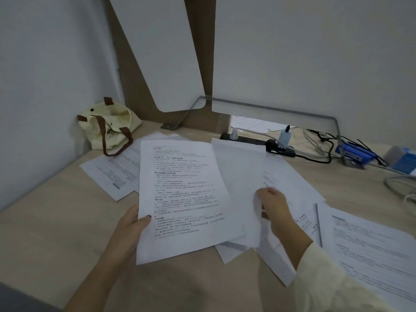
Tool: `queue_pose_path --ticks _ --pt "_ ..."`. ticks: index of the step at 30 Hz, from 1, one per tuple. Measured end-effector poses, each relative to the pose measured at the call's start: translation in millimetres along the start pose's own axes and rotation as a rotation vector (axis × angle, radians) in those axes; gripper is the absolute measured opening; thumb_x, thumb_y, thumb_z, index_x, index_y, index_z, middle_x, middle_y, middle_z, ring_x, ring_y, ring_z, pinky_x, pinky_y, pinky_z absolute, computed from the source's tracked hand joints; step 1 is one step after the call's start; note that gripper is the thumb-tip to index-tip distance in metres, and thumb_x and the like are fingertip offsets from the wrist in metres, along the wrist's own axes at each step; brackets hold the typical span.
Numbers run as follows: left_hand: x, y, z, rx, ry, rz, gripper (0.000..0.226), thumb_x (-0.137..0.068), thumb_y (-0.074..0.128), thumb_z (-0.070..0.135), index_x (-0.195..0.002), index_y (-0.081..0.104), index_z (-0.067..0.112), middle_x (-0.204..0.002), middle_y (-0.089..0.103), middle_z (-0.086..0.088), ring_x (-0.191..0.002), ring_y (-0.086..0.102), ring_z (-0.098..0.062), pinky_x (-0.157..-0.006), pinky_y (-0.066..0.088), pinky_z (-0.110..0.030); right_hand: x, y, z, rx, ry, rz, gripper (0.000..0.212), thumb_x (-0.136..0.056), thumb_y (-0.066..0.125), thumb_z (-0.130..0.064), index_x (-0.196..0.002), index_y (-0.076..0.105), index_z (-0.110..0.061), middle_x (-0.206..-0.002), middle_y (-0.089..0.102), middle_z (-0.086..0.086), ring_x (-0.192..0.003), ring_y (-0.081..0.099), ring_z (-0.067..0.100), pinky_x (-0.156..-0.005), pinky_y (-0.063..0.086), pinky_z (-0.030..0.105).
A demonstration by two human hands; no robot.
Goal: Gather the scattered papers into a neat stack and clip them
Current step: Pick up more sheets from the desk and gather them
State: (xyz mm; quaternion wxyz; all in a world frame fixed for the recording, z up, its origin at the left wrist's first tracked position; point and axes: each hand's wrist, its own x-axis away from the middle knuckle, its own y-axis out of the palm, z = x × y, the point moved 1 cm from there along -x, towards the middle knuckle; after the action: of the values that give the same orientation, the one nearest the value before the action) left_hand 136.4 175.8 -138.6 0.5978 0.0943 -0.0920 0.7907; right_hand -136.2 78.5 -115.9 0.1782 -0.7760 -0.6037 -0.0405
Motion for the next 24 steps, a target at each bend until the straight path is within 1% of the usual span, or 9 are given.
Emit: queue_pose_path --ticks 2,5,8,10,14,17,18,20,24 --pt "-1.6 -1.0 -1.7 0.001 -0.004 0.002 0.032 -0.093 0.046 0.007 -0.117 0.059 0.024 -0.115 0.068 0.0 -0.105 0.065 -0.024 -0.094 0.048 -0.051 -0.3 -16.5 -22.3 0.266 -0.277 0.188 0.013 -0.094 0.042 -0.013 -0.096 0.054 -0.008 -0.087 0.051 0.005 -0.081 0.05 0.022 -0.069 0.037 0.028" --pt "-5.4 6.0 -2.5 0.08 -0.052 -0.032 0.031 -0.091 0.046 0.003 -0.116 0.058 0.018 -0.113 0.069 -0.003 -0.101 0.066 -0.025 -0.083 0.053 -0.045 17.6 -40.9 -71.0 0.5 -0.656 0.284 0.017 -0.098 0.036 -0.014 -0.106 0.049 -0.007 -0.079 0.053 0.006 -0.06 0.045 0.018 -0.051 0.03 0.028" --pt "-8.1 20.3 -3.4 0.265 -0.116 -0.127 0.036 -0.089 0.043 -0.003 -0.119 0.056 0.012 -0.115 0.069 -0.009 -0.105 0.064 -0.03 -0.083 0.051 -0.045 43.3 -45.4 -98.3 0.763 -0.867 0.312 0.019 -0.098 0.033 -0.01 -0.111 0.047 -0.007 -0.069 0.059 0.012 -0.052 0.046 0.025 -0.046 0.031 0.029" --pt "-7.8 30.8 -5.0 0.341 -0.148 -0.184 0.042 -0.086 0.043 -0.003 -0.124 0.054 0.012 -0.118 0.068 -0.008 -0.11 0.062 -0.032 -0.091 0.048 -0.05 53.8 -36.5 -94.7 0.981 -0.895 0.267 0.024 -0.097 0.034 -0.006 -0.117 0.043 -0.015 -0.064 0.054 0.002 -0.048 0.044 0.018 -0.041 0.027 0.025" --pt "-4.4 48.7 -13.2 0.335 -0.223 -0.279 0.048 -0.074 0.052 0.0 -0.121 0.055 0.011 -0.115 0.069 -0.01 -0.108 0.062 -0.036 -0.099 0.039 -0.062 63.6 4.5 -44.8 1.148 -0.866 -0.044 0.036 -0.087 0.05 -0.005 -0.119 0.045 -0.02 -0.084 0.064 -0.003 -0.059 0.041 0.013 -0.044 0.024 0.021" --pt "2.5 56.5 -18.5 0.264 -0.254 -0.302 0.05 -0.066 0.054 0.006 -0.116 0.059 0.01 -0.11 0.071 -0.012 -0.106 0.062 -0.039 -0.102 0.034 -0.064 66.8 31.1 -10.9 1.251 -0.934 -0.127 0.042 -0.048 0.084 -0.01 -0.084 0.063 -0.016 -0.049 0.058 -0.005 -0.041 0.025 0.006 -0.038 -0.004 0.014" --pt "4.6 58.2 -20.1 0.258 -0.265 -0.311 0.051 -0.063 0.053 0.007 -0.114 0.061 0.01 -0.11 0.071 -0.013 -0.107 0.061 -0.04 -0.102 0.034 -0.063 67.9 37.5 -2.2 1.24 -0.896 -0.213 0.037 -0.057 0.08 -0.01 -0.089 0.062 -0.014 -0.056 0.062 -0.003 -0.044 0.03 0.008 -0.038 0.001 0.015" --pt "8.1 60.9 -22.6 0.25 -0.279 -0.336 0.053 -0.062 0.052 0.008 -0.114 0.062 0.009 -0.112 0.07 -0.014 -0.107 0.061 -0.039 -0.1 0.04 -0.059 68.9 47.7 18.0 1.195 -0.784 -0.311 0.027 -0.087 0.05 -0.007 -0.114 0.049 -0.011 -0.085 0.065 0.007 -0.063 0.047 0.018 -0.045 0.024 0.025" --pt "11.1 61.1 -24.8 0.24 -0.287 -0.336 0.038 -0.069 0.053 0.005 -0.105 0.066 0.01 -0.102 0.073 -0.013 -0.09 0.068 -0.029 -0.083 0.054 -0.043 72.1 58.1 34.1 1.167 -0.793 -0.339 0.027 -0.094 0.035 -0.007 -0.12 0.04 -0.011 -0.063 0.028 -0.004 -0.054 0.032 0.017 -0.045 0.017 0.02"
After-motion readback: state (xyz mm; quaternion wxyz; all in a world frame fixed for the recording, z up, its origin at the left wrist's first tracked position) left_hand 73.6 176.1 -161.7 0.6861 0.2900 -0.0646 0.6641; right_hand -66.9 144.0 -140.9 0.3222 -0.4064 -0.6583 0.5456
